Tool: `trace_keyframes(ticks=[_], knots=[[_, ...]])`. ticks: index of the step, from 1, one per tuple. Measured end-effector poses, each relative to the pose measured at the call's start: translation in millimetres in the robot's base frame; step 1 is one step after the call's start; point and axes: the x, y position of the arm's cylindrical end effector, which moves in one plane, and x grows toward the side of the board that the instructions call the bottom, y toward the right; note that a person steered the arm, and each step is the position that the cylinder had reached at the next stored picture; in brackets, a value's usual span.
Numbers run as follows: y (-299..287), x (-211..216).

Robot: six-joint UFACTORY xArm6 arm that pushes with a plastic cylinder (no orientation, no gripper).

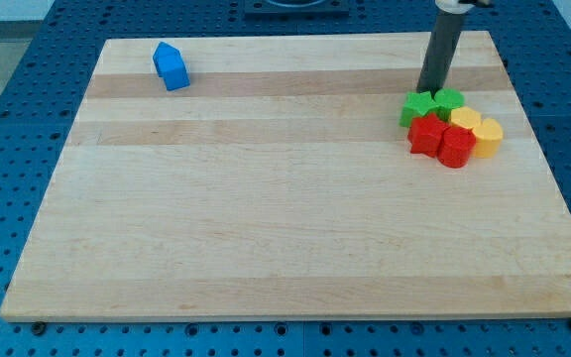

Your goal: Move blue cube towards green star

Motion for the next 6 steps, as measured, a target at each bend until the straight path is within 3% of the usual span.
trace_keyframes(ticks=[2,3,6], knots=[[-12.8,-62.8],[-54.6,-75.2],[-262.2,-125.1]])
